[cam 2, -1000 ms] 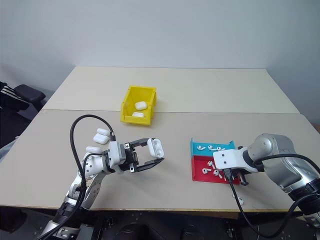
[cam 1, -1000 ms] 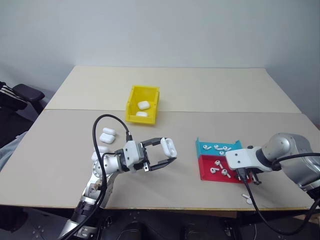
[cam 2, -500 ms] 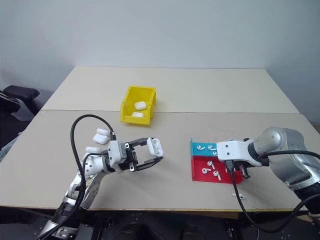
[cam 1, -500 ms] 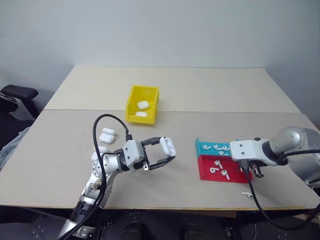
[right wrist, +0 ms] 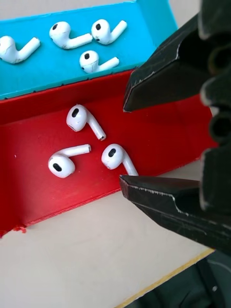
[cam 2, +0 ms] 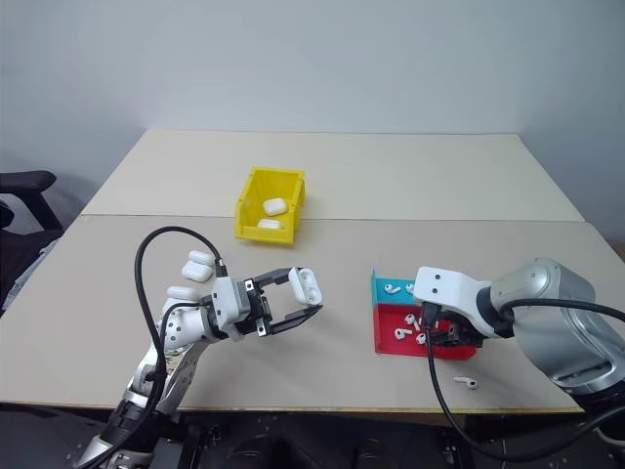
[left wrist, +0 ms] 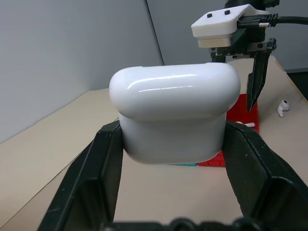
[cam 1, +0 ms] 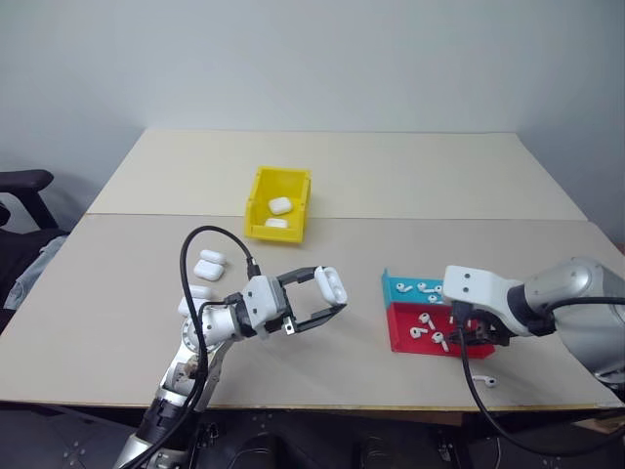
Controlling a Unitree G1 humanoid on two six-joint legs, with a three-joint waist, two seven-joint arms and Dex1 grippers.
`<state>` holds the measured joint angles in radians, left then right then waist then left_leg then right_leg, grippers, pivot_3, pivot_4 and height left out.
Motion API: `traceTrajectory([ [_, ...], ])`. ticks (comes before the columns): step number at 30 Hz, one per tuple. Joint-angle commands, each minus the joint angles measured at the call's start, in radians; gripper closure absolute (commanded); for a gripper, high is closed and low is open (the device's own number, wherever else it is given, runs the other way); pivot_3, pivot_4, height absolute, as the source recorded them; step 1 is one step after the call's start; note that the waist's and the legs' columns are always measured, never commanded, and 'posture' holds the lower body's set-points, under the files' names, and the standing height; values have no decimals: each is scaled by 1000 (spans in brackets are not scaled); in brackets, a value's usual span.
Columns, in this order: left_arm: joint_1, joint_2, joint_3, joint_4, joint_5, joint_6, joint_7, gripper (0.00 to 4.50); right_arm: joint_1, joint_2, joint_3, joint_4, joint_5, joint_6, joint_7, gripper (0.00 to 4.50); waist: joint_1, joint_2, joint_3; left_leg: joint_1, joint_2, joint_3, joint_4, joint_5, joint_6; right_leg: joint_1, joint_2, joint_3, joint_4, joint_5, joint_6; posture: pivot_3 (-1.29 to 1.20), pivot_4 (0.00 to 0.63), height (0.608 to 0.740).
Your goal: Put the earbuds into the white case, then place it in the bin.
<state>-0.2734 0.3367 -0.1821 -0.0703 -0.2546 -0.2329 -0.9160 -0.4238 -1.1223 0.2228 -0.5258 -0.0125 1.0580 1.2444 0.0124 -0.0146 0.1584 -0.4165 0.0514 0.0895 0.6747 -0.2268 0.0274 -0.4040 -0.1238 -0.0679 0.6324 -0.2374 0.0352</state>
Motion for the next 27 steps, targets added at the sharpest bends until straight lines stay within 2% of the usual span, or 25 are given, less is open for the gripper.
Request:
traceTrajectory([
  [1,4,-3,-8,-52,-2,11,17,1723,-14,-4,-3,-46,33,74,-46,2122,0,0,0,0,0,0,0,0,0,0,0,0,0,0,0,0,150,740],
  [14,0,0,-10,-32,15,-4,20,1723,-44,44,81,-15,99,199,-216,2122,0,0,0,0,0,0,0,0,0,0,0,0,0,0,0,0,150,740],
  [27,2,2,-12,-25,21,-7,21,1723,-63,54,110,1,177,246,-291,2122,0,0,0,0,0,0,0,0,1,0,0,0,-1,0,0,0,150,740],
])
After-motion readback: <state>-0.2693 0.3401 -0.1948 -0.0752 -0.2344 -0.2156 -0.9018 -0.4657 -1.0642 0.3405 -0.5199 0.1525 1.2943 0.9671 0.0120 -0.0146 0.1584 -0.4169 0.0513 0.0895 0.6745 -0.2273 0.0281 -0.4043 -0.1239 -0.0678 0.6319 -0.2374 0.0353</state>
